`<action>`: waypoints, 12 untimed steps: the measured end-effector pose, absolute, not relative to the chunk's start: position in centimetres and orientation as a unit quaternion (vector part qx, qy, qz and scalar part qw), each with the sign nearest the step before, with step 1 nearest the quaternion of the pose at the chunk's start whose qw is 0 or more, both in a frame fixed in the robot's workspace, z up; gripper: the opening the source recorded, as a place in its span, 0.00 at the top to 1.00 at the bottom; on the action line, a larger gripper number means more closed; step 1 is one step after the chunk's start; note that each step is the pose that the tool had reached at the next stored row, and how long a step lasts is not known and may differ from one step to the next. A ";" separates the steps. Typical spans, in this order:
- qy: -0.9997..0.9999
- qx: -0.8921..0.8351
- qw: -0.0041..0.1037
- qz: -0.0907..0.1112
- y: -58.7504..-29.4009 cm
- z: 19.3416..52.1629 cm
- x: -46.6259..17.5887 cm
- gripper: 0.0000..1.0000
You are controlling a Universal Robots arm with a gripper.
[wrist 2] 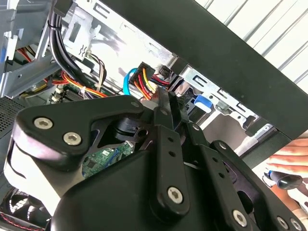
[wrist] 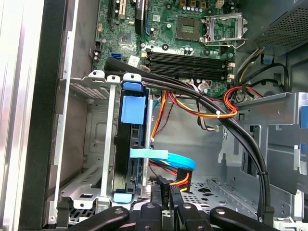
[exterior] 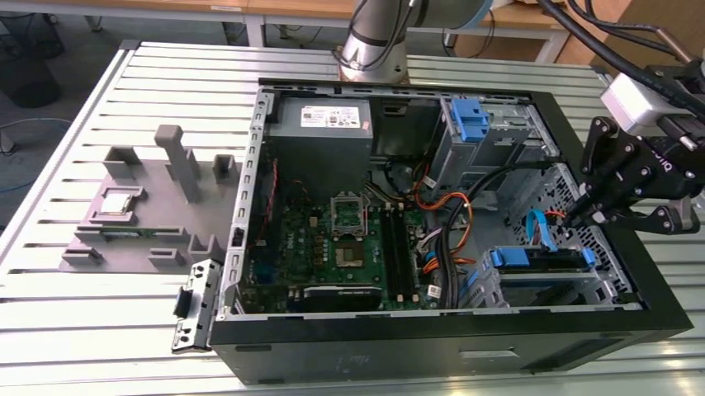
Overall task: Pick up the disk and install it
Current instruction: 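Insert the second disk wire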
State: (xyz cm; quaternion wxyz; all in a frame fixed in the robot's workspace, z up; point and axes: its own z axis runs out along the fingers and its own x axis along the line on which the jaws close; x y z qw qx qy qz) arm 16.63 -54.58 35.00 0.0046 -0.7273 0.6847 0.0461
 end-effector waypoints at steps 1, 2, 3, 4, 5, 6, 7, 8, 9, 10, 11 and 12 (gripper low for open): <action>0.685 -0.727 0.005 0.046 -54.6 35.0 16.6 0.82; 0.685 -0.727 0.005 0.046 -54.6 35.0 16.6 0.82; 0.685 -0.727 0.005 0.046 -54.6 35.0 16.6 0.84; 0.685 -0.727 0.005 0.046 -54.6 35.0 16.6 0.84; 0.685 -0.727 0.005 0.046 -54.6 35.0 16.6 0.84; 0.685 -0.727 0.005 0.046 -54.6 35.0 16.6 0.84; 0.685 -0.727 0.005 0.046 -54.6 35.0 16.6 0.84; 0.685 -0.727 0.005 0.046 -54.6 35.0 16.6 0.84; 0.685 -0.727 0.005 0.046 -54.6 35.0 16.6 0.84; 0.685 -0.727 0.005 0.046 -54.6 35.0 16.6 0.84; 0.685 -0.727 0.005 0.046 -54.6 35.0 16.6 0.84; 0.685 -0.727 0.005 0.046 -54.7 35.0 16.5 0.84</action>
